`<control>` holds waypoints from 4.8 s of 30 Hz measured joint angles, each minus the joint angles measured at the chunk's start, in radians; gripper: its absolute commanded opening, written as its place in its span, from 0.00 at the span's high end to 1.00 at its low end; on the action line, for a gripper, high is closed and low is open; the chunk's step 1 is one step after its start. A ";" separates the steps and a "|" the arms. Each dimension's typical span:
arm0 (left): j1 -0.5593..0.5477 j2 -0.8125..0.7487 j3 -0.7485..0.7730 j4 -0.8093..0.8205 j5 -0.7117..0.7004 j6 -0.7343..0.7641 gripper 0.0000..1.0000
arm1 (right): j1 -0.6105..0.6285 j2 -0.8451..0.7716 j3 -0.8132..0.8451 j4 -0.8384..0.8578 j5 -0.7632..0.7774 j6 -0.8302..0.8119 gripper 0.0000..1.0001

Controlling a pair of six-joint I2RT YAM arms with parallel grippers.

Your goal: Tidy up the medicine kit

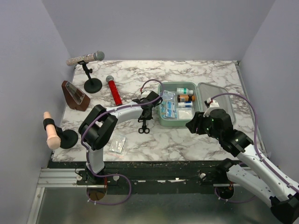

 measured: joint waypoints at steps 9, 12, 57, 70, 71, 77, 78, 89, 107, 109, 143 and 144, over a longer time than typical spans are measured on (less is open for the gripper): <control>0.003 0.001 -0.002 0.013 0.000 -0.001 0.90 | 0.000 0.008 0.000 0.000 0.000 0.000 0.43; 0.003 0.001 -0.002 0.013 0.000 -0.001 0.96 | 0.000 0.008 0.000 0.000 0.000 0.000 0.43; 0.006 -0.190 0.045 -0.099 -0.004 -0.004 0.56 | 0.000 0.003 0.000 0.001 0.000 0.007 0.43; -0.097 -0.139 -0.014 -0.038 0.028 -0.027 0.43 | 0.000 -0.012 -0.003 0.001 0.000 0.008 0.43; -0.098 -0.126 -0.011 -0.037 0.028 -0.027 0.44 | 0.000 -0.012 -0.003 0.001 0.000 0.008 0.43; -0.094 -0.043 0.008 -0.027 0.030 -0.027 0.44 | 0.000 -0.016 -0.005 0.000 0.000 0.008 0.43; -0.094 -0.037 0.008 -0.027 0.030 -0.027 0.45 | 0.000 -0.016 -0.005 0.000 0.000 0.008 0.43; -0.094 0.003 0.008 0.001 0.029 -0.024 0.56 | 0.000 -0.016 -0.005 0.000 0.000 0.008 0.43; -0.095 0.001 -0.007 0.031 0.008 -0.019 0.88 | 0.000 -0.014 -0.005 0.000 0.000 0.008 0.43; -0.095 -0.001 -0.008 0.031 0.008 -0.018 0.89 | 0.000 -0.014 -0.005 0.000 0.000 0.008 0.43; -0.093 -0.190 0.165 -0.185 -0.045 0.011 0.92 | 0.000 -0.022 -0.005 0.000 0.000 0.007 0.43; -0.093 -0.200 0.190 -0.195 -0.047 0.013 0.92 | 0.000 -0.024 -0.005 0.000 0.000 0.008 0.43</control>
